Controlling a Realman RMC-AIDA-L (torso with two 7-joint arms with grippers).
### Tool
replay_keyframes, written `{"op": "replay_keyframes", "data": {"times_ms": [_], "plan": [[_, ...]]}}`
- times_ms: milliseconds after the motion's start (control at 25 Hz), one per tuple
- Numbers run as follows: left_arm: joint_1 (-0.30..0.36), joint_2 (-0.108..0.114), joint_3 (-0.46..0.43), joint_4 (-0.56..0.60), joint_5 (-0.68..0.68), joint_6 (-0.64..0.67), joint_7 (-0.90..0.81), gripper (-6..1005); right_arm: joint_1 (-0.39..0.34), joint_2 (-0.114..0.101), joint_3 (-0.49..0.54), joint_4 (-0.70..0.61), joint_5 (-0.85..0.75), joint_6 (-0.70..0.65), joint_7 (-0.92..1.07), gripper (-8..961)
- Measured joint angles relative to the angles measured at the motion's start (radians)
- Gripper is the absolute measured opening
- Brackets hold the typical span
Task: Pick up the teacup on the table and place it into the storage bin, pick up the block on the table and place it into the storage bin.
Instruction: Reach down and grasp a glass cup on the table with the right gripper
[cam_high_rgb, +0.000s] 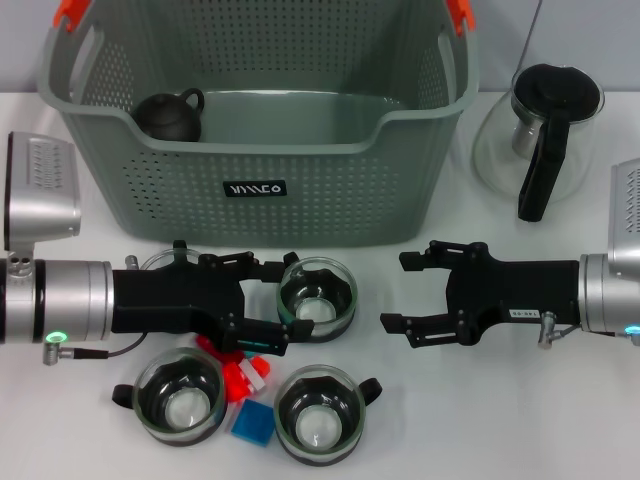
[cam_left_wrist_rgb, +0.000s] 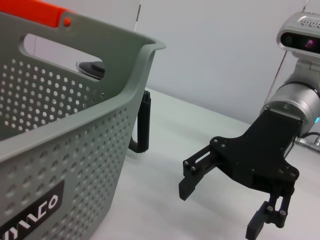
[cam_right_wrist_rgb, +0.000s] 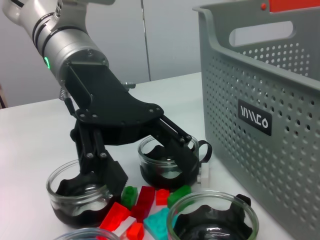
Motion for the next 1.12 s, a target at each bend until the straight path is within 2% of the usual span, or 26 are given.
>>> {"op": "replay_keyframes", "data": {"times_ms": [640, 880, 1000, 1120], "plan": [[0.006, -0.004, 0.003, 0.007, 0.001, 0.007, -0.004, 934, -0.002, 0.002, 0.002, -0.010, 0.000, 0.009, 0.012, 927], [0.001, -0.001, 0.001, 0.007, -0.003, 0.036, -0.009, 933, -0.003, -0.004, 0.002, -0.011, 0.000, 0.006, 0.030, 922], [0.001, 0.001, -0.005, 0.008, -0.007, 0.057, -0.007, 933, -0.001, -0.010, 0.002, -0.018, 0.000, -0.035, 0.041, 918], [0.003, 0.004, -0.018, 0.017, -0.008, 0.106, -0.011, 932, -0.011, -0.016, 0.020, -0.046, 0.001, -0.132, 0.042, 919]]}}
